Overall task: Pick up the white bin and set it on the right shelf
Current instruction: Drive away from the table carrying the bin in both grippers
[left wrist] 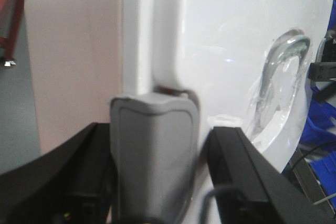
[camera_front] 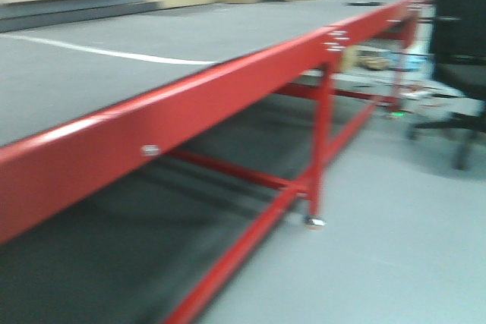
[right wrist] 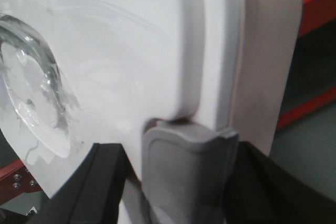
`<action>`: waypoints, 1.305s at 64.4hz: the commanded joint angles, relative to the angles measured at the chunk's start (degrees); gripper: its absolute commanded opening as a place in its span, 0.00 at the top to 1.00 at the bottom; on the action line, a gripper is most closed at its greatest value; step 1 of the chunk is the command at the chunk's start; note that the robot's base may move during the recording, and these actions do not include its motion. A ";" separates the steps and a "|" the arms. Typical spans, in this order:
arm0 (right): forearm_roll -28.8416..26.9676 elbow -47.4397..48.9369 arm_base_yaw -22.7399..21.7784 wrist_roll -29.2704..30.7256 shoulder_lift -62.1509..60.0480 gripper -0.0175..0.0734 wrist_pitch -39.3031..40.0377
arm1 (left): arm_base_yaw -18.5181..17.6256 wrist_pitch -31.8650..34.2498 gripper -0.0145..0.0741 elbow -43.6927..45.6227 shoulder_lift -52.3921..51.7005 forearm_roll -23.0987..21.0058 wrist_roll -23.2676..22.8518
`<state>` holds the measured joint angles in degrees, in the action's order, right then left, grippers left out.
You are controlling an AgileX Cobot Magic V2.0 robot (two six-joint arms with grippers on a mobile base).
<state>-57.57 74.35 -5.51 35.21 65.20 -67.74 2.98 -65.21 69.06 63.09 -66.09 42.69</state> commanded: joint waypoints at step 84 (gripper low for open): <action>-10.39 1.63 1.23 0.85 -1.15 0.38 -4.88 | -1.62 -5.31 0.56 1.91 -1.77 -12.04 0.40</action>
<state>-57.49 74.35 -5.51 35.21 65.20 -67.74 2.98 -65.31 69.06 63.09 -66.09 42.69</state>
